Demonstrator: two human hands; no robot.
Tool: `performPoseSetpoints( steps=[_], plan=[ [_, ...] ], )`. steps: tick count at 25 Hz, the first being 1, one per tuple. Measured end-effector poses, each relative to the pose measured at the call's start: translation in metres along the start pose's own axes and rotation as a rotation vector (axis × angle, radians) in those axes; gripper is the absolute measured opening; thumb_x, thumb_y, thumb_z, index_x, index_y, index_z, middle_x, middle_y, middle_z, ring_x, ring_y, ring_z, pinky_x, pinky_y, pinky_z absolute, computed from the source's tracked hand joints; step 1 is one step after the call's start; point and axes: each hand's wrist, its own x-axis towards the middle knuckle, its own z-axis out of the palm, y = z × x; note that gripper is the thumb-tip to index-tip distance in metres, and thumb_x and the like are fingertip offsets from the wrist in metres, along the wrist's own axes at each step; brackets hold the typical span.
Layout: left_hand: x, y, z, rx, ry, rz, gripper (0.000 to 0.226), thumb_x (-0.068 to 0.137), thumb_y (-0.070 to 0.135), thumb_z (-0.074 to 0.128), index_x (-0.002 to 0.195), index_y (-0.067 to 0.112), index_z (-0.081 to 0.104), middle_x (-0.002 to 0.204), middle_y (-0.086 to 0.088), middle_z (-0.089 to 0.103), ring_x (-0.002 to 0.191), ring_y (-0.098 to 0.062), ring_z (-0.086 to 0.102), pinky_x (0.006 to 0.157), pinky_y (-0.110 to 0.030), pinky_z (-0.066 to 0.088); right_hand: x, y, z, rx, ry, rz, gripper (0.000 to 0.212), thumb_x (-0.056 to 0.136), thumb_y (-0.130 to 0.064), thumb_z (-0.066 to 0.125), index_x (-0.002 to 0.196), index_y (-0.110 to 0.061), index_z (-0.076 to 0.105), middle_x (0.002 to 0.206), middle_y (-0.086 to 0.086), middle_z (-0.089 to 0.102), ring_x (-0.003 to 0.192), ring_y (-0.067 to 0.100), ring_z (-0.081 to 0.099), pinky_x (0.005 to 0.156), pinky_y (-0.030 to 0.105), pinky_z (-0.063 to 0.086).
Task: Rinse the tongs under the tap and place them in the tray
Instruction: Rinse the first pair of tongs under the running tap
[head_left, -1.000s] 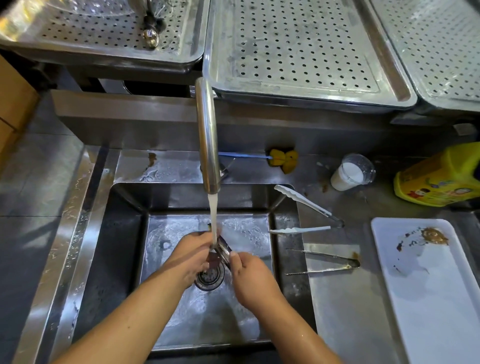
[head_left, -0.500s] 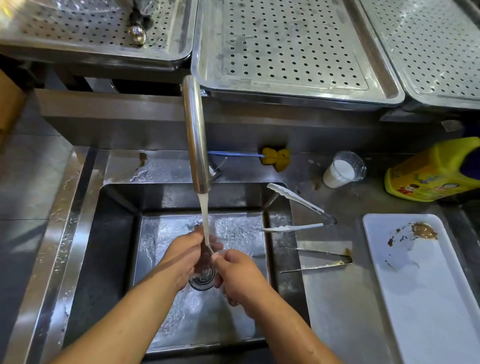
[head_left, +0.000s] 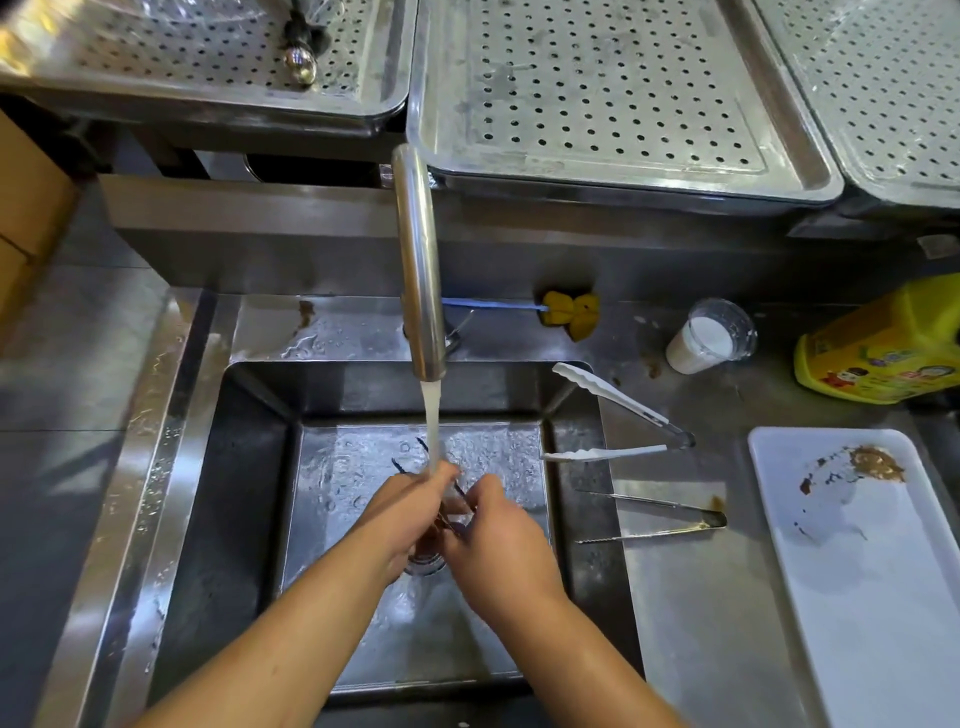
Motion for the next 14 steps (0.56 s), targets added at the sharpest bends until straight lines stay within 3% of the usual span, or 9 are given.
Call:
performPoseSetpoints(
  steps=[3, 7, 9, 11, 13, 14],
  plan=[
    [0.003, -0.006, -0.002, -0.027, 0.051, -0.015, 0.047, 0.092, 0.057, 0.064, 0.095, 0.014, 0.08, 0.089, -0.014, 0.084, 0.081, -0.033, 0.073, 0.077, -0.042, 0.056, 0.001, -0.001, -0.001, -0.125, 0.003, -0.08, 0.036, 0.089, -0.045, 0.063, 0.09, -0.035, 0.028, 0.079, -0.006, 0.063, 0.077, 0.03, 0.065, 0.058, 0.037, 0.035],
    [0.008, -0.004, -0.007, -0.135, 0.211, 0.005, 0.045, 0.103, 0.044, 0.057, 0.092, 0.003, 0.073, 0.084, -0.018, 0.079, 0.074, -0.034, 0.075, 0.083, -0.053, 0.067, -0.004, 0.0, 0.011, -0.258, 0.067, -0.18, 0.038, 0.093, -0.028, 0.061, 0.09, -0.034, 0.024, 0.09, 0.0, 0.068, 0.079, 0.032, 0.068, 0.058, 0.037, 0.034],
    [0.006, 0.002, -0.012, -0.242, 0.062, 0.029, 0.032, 0.105, 0.034, 0.063, 0.095, 0.007, 0.075, 0.084, -0.013, 0.081, 0.07, -0.029, 0.074, 0.071, -0.046, 0.066, -0.005, 0.003, 0.013, -0.098, 0.02, -0.073, 0.027, 0.095, -0.032, 0.061, 0.099, -0.034, 0.034, 0.094, -0.001, 0.07, 0.083, 0.029, 0.067, 0.062, 0.036, 0.037],
    [0.0, 0.007, -0.02, -0.199, -0.144, 0.045, 0.028, 0.094, 0.032, 0.078, 0.106, 0.006, 0.079, 0.096, -0.013, 0.084, 0.077, -0.024, 0.078, 0.062, -0.037, 0.064, -0.002, 0.01, 0.012, 0.056, -0.085, 0.046, 0.019, 0.097, -0.035, 0.06, 0.107, -0.029, 0.045, 0.094, -0.002, 0.069, 0.084, 0.024, 0.065, 0.067, 0.034, 0.041],
    [-0.002, 0.01, -0.024, -0.043, -0.176, 0.07, 0.03, 0.087, 0.038, 0.083, 0.1, 0.011, 0.085, 0.108, -0.018, 0.083, 0.091, -0.029, 0.079, 0.076, -0.042, 0.066, 0.0, 0.015, 0.01, 0.192, -0.161, 0.123, 0.017, 0.101, -0.041, 0.058, 0.1, -0.025, 0.056, 0.086, -0.005, 0.065, 0.075, 0.015, 0.06, 0.066, 0.032, 0.044],
    [-0.001, 0.009, -0.022, -0.041, -0.14, 0.067, 0.03, 0.095, 0.04, 0.077, 0.091, 0.013, 0.086, 0.107, -0.019, 0.083, 0.089, -0.031, 0.078, 0.087, -0.049, 0.066, 0.0, 0.015, 0.008, 0.277, -0.18, 0.157, 0.024, 0.102, -0.046, 0.055, 0.093, -0.024, 0.058, 0.079, -0.005, 0.064, 0.066, 0.01, 0.057, 0.061, 0.03, 0.044]
  ],
)
